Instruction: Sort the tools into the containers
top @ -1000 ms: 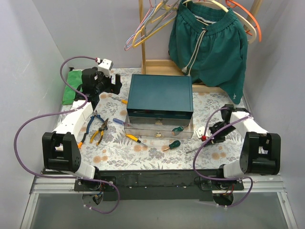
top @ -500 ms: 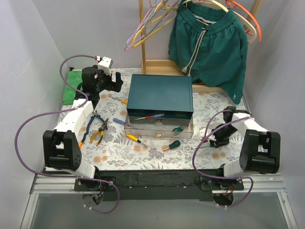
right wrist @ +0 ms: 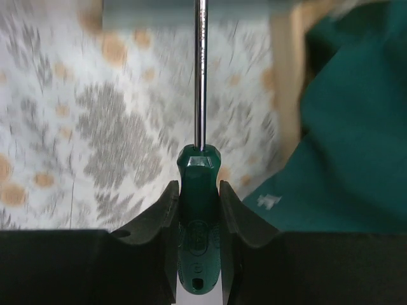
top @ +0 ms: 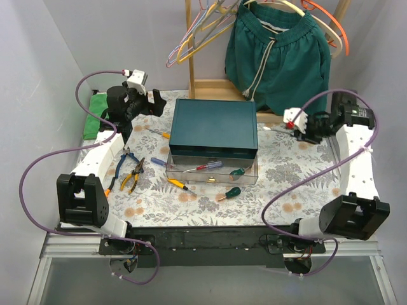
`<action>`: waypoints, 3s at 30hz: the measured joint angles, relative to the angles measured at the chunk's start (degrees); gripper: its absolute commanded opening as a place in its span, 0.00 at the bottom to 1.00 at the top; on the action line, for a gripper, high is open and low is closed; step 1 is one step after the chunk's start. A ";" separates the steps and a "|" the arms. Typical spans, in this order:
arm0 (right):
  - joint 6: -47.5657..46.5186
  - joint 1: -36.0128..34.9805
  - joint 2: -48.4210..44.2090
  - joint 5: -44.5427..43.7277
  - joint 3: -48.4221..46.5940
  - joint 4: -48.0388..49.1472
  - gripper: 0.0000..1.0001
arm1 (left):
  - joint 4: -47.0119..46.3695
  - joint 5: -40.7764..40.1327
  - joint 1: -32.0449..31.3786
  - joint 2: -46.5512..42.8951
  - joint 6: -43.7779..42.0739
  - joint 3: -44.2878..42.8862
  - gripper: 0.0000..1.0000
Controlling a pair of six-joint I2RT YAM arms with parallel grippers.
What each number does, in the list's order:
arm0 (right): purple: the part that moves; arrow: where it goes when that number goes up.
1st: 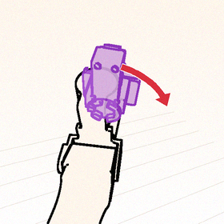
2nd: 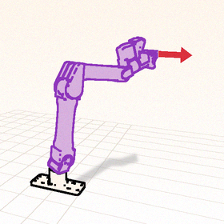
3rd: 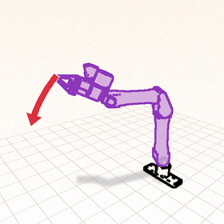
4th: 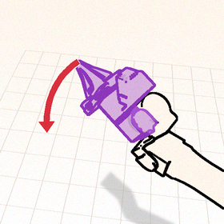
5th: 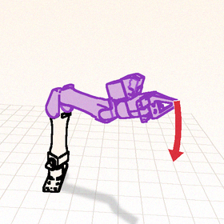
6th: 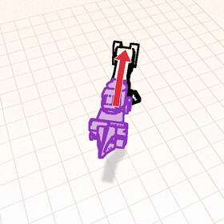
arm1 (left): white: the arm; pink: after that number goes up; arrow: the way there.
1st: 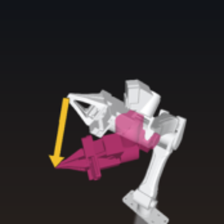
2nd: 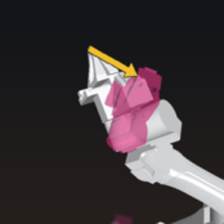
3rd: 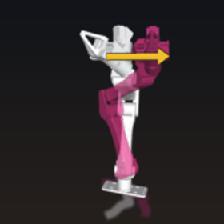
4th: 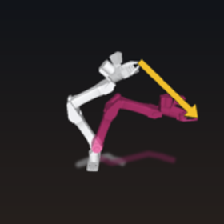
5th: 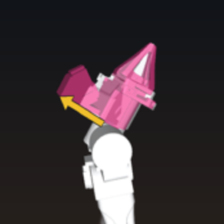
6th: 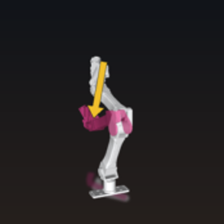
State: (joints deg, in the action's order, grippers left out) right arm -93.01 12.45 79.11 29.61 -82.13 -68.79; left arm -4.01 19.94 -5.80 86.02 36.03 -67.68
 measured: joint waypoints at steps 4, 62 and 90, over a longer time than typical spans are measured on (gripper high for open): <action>14.32 -14.16 0.35 6.12 -9.29 1.36 0.01 | -0.79 -0.02 0.00 0.00 2.25 -0.33 0.92; 57.20 -37.75 10.97 -5.92 -14.86 14.95 0.58 | 61.05 23.52 3.08 45.97 -82.71 -36.50 0.04; 61.81 -35.41 4.28 -15.19 -4.17 32.76 0.59 | 40.04 33.53 -3.32 -1.99 -32.28 -21.11 0.01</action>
State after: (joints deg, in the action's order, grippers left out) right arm -31.20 -22.96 83.40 14.41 -86.30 -36.03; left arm 36.03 53.47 -9.13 84.03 3.75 -88.79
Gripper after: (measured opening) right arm 0.576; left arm 0.177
